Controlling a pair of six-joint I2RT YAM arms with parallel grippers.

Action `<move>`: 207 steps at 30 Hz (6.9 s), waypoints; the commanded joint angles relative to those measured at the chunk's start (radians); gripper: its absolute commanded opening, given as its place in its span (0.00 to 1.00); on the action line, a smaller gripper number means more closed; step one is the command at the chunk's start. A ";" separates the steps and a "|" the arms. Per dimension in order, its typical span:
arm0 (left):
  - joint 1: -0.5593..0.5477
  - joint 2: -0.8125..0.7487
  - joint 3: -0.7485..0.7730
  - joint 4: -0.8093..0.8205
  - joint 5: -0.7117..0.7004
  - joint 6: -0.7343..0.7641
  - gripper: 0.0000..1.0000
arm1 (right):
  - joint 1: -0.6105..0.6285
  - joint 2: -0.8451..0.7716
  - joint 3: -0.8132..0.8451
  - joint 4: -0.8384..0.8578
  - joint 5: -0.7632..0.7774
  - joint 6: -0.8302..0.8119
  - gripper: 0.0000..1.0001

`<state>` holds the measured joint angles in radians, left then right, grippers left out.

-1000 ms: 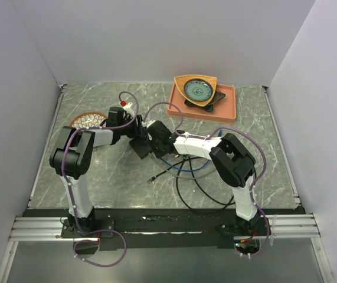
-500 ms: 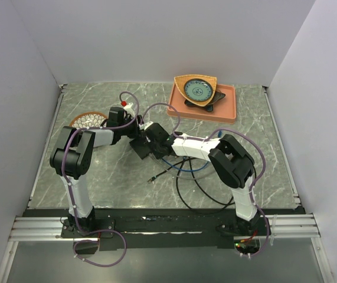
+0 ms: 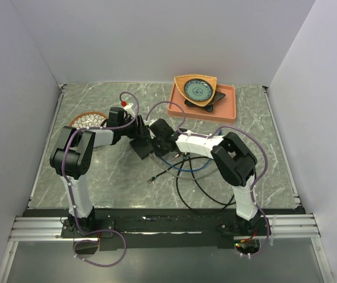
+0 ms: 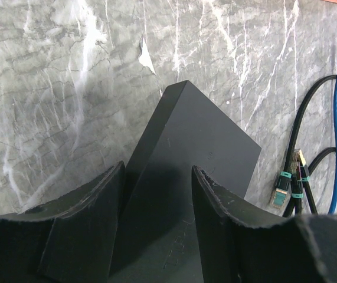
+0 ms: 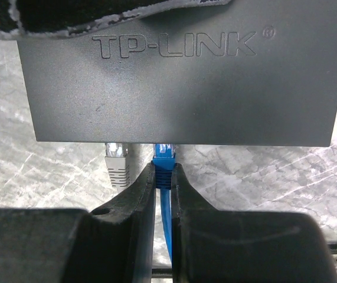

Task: Insert the plug into the switch port

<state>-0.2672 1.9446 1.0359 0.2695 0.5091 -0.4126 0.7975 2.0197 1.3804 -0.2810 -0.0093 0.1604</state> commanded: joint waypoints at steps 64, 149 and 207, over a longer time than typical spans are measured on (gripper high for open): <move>-0.053 -0.006 -0.008 -0.228 0.190 -0.063 0.54 | -0.053 -0.022 0.034 0.390 -0.110 0.007 0.00; -0.020 -0.450 -0.036 0.011 -0.083 -0.416 0.96 | -0.236 -0.274 -0.386 0.014 0.068 0.165 0.17; -0.009 -0.467 -0.033 -0.007 -0.034 -0.365 0.96 | -0.336 -0.897 0.032 -0.063 -0.062 -0.219 0.00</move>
<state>-0.2783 1.5024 0.9730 0.2195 0.4282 -0.7979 0.4641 1.0000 1.5341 -0.1810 0.1772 -0.0872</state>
